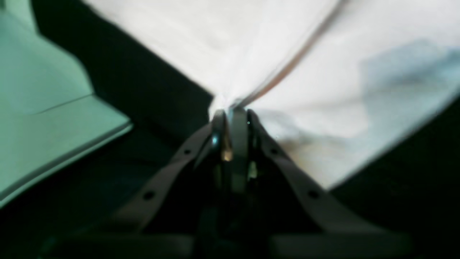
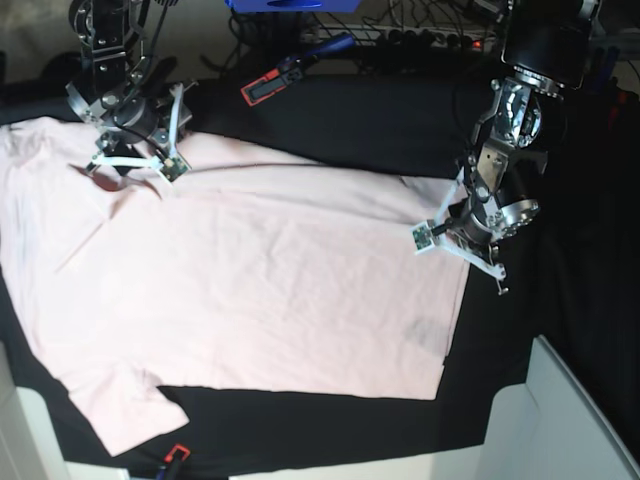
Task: Fold the T-shirt properly
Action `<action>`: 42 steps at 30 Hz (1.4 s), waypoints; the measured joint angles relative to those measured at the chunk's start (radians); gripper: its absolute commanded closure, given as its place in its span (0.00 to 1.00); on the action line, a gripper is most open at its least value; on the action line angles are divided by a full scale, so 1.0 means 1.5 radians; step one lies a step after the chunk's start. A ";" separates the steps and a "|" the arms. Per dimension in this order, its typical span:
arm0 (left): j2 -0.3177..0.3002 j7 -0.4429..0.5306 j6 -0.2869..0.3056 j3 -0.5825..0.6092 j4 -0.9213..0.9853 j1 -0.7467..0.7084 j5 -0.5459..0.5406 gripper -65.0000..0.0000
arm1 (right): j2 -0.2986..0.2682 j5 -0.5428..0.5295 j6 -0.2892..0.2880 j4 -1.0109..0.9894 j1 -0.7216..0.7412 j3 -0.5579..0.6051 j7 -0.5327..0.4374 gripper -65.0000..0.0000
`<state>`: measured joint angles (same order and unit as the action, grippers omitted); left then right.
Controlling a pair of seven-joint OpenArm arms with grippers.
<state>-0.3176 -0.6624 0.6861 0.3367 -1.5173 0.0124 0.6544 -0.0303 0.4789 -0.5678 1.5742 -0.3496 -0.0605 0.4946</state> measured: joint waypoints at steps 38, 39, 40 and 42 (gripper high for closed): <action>0.138 -0.007 0.014 -0.267 0.048 0.019 0.001 0.31 | 0.005 -0.004 -0.011 0.087 0.068 -0.069 0.012 0.49; 0.136 -0.007 0.014 -0.268 0.056 0.012 0.000 0.31 | 0.003 0.001 -0.005 0.087 0.091 -0.089 0.024 0.49; 0.136 -0.007 0.014 -0.268 0.064 0.008 0.000 0.31 | -0.001 0.001 -0.003 0.084 0.118 -0.105 0.043 0.49; 0.138 -0.006 0.014 -0.268 0.073 0.007 -0.011 0.36 | -0.006 0.000 -0.007 0.083 0.159 -0.122 0.076 0.49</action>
<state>-0.1112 -0.6716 0.7078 -0.0647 -1.4075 0.0223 0.6373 -0.0387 0.4793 -0.5789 1.6985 -0.1108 -0.2428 0.6079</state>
